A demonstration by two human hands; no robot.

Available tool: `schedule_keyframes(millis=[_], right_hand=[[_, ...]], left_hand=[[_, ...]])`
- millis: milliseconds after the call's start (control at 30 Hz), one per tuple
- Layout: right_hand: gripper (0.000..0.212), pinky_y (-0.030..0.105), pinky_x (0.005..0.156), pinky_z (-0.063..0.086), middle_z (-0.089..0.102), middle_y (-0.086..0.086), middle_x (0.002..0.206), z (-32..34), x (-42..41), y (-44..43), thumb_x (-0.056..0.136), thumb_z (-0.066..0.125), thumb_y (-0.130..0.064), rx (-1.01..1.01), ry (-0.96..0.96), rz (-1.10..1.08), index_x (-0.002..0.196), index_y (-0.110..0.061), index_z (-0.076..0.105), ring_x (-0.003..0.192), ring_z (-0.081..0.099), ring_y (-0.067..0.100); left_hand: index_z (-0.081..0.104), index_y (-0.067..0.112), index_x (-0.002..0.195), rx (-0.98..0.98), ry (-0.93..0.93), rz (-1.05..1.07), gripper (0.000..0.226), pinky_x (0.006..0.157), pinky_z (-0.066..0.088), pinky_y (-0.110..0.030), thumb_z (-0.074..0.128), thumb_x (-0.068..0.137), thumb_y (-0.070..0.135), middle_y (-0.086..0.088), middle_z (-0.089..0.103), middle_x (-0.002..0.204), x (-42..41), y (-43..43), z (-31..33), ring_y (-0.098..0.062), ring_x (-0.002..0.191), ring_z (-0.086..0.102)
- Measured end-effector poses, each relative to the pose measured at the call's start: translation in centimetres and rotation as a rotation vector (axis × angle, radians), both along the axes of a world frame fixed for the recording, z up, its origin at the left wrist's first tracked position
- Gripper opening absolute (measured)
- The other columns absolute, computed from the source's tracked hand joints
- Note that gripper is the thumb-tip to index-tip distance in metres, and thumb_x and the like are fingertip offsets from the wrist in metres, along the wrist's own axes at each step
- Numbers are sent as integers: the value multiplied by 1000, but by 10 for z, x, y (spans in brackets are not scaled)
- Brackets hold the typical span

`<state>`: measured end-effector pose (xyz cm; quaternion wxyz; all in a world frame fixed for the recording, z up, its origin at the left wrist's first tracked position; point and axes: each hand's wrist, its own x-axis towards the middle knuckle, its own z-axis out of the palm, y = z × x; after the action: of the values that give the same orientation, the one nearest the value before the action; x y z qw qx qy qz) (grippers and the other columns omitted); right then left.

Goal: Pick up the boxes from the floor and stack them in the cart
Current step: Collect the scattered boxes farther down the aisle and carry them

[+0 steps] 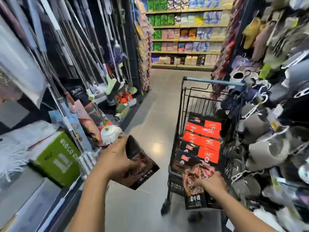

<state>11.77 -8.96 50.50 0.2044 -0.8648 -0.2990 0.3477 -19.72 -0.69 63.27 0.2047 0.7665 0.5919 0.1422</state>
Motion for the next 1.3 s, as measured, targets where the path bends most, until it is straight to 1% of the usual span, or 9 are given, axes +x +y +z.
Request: schedule_keyframes(millis=[100,233,433,600,700,800,967,1133,1300], right_hand=[[103,36,91,45,52,20,131,-10,11,-13,51,88,-36,-19,22,-74,134,-1,38,117,52,34],[95,31,78,42,53,19,129,-23,12,-23,56,89,-33,-80,56,-180,131,2,40,110,54,31],[102,34,92,43,53,18,131,-27,6,-5,52,89,-34,-95,83,-334,135,-3,38,117,53,32],[109,36,88,52,68,9,106,-57,13,23,15,78,-57,-82,63,-457,113,-13,59,93,63,25],[97,32,85,51,68,8,108,-43,8,44,27,81,-57,-174,7,-418,112,-15,60,94,64,24],[111,31,86,50,66,6,115,-22,2,66,25,73,-67,-300,-61,-356,122,-17,55,101,63,24],[102,30,90,46,60,9,123,34,-16,99,41,71,-67,-384,-278,-305,128,-21,45,116,55,28],[93,29,91,45,56,15,123,48,0,112,55,82,-50,-322,-207,-396,130,-14,41,116,52,30],[102,31,90,51,57,11,118,36,39,127,35,82,-47,-292,-180,-377,122,-16,39,107,58,26]], left_hand=[[48,34,116,-27,-36,-76,85,87,50,-38,75,44,70,11,58,107,23,14,-7,-14,100,56],[46,37,116,-60,-25,-180,84,85,51,-41,76,44,69,11,56,103,44,43,-21,-15,98,57],[41,35,125,-82,35,-346,92,87,49,-40,71,44,67,8,57,108,65,109,-34,-18,101,57],[40,39,120,-84,32,-465,88,86,49,-39,73,44,67,9,57,106,76,180,-34,-18,99,57],[37,34,129,-33,74,-538,92,87,47,-36,77,51,62,5,56,113,85,216,-26,-20,104,55],[32,30,137,23,127,-597,96,89,44,-35,76,57,61,1,54,120,93,248,-17,-23,109,52],[38,28,131,37,150,-666,93,86,44,-36,60,49,66,-2,56,113,113,295,-15,-27,106,54],[37,28,132,17,131,-739,92,88,44,-37,71,54,61,-2,56,113,145,324,-17,-28,108,53],[32,26,139,38,174,-811,100,90,42,-35,75,56,63,-1,53,117,181,340,-16,-25,110,51]])
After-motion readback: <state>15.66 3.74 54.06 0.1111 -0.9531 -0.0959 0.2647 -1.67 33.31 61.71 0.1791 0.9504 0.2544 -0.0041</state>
